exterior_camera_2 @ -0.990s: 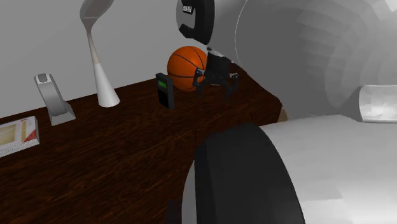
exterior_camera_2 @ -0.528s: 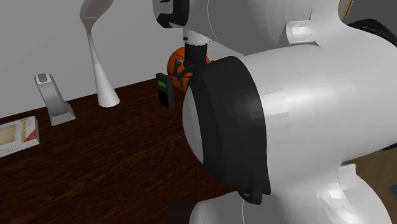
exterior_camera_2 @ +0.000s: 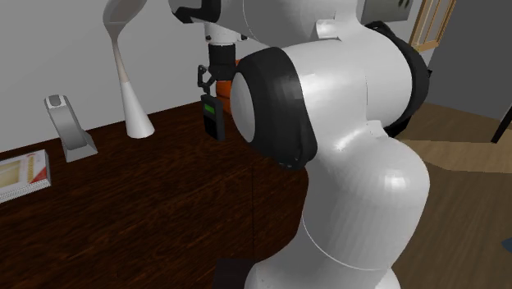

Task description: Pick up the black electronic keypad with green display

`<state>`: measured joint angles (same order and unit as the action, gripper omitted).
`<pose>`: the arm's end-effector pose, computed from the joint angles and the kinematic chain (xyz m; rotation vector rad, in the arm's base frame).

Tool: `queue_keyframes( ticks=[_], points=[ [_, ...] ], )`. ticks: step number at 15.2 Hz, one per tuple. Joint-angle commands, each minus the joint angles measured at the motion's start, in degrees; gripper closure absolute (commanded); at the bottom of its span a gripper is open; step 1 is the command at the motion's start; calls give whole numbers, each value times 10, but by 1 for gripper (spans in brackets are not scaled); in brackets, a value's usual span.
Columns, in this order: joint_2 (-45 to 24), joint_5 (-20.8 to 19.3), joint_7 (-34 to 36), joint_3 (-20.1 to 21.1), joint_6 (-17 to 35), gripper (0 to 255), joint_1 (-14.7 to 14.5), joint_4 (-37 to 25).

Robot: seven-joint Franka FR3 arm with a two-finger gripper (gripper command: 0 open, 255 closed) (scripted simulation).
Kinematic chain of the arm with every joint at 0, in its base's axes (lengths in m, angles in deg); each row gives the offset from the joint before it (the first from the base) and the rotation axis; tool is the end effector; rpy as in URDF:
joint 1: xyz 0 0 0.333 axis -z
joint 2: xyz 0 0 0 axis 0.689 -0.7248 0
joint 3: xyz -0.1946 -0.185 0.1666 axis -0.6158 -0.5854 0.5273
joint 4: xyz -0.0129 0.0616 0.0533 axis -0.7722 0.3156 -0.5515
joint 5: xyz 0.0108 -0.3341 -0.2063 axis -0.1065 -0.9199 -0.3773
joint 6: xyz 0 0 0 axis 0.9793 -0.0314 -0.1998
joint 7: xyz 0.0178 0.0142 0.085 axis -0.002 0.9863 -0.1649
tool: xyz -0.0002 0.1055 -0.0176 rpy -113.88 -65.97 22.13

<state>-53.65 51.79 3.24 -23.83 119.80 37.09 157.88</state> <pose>0.4795 0.2175 0.6469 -3.1064 -0.2565 0.0122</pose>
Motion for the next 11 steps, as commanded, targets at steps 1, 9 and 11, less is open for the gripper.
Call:
queue_keyframes(
  ticks=[1,9,11],
  points=[
    [-54,-19,10,15,-21,0,-12,-67],
    [-52,-19,9,17,31,0,-15,-12],
    [-51,-19,8,17,36,0,-14,-6]
  ],
)
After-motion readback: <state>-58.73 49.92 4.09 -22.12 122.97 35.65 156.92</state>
